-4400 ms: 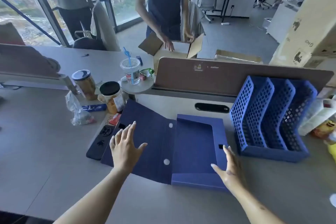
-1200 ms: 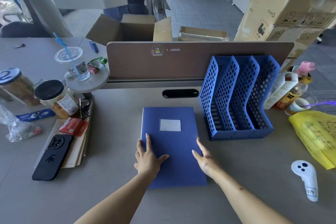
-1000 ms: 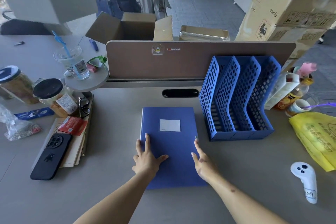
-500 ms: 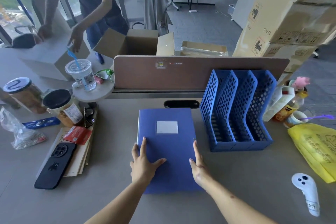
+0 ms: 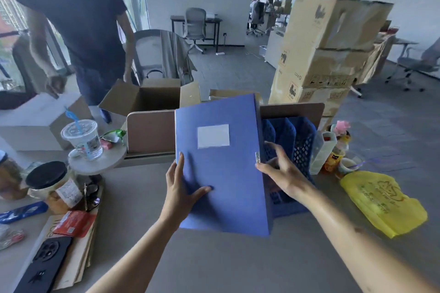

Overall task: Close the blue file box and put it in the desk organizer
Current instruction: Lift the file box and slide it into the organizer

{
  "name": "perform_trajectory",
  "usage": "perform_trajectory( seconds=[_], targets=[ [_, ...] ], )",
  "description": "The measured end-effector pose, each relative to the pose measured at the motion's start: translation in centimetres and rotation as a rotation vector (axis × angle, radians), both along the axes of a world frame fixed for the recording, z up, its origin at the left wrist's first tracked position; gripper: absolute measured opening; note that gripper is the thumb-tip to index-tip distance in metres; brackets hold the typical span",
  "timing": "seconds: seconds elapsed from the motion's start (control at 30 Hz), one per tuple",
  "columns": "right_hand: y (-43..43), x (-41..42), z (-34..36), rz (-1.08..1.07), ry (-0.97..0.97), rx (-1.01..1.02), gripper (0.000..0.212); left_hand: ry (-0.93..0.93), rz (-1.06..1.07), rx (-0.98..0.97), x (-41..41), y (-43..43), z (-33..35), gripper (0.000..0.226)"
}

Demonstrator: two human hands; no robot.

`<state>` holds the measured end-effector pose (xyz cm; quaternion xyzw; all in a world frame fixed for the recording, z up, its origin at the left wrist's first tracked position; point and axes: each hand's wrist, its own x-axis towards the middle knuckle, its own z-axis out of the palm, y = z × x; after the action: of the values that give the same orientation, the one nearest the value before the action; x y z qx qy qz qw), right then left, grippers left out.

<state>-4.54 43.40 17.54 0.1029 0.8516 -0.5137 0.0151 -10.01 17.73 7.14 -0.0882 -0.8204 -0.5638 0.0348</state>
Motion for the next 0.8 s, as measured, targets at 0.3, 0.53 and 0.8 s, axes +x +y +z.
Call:
perform_trajectory(
  seconds=[0.3, 0.53, 0.8],
  targets=[
    [4.4, 4.9, 7.1, -0.184, -0.116, 0.19, 0.043, -0.072, -0.335, 0.038, 0.3, 7.6, 1.8, 0.122],
    [6.2, 6.8, 7.5, -0.375, -0.072, 0.41, 0.054, -0.092, -0.501, 0.033, -0.6, 13.8, 4.3, 0.117],
    [7.0, 5.3, 5.7, -0.494, 0.093, 0.514, 0.062, -0.239, -0.587, 0.013, -4.4, 19.1, 11.6, 0.11]
  ],
)
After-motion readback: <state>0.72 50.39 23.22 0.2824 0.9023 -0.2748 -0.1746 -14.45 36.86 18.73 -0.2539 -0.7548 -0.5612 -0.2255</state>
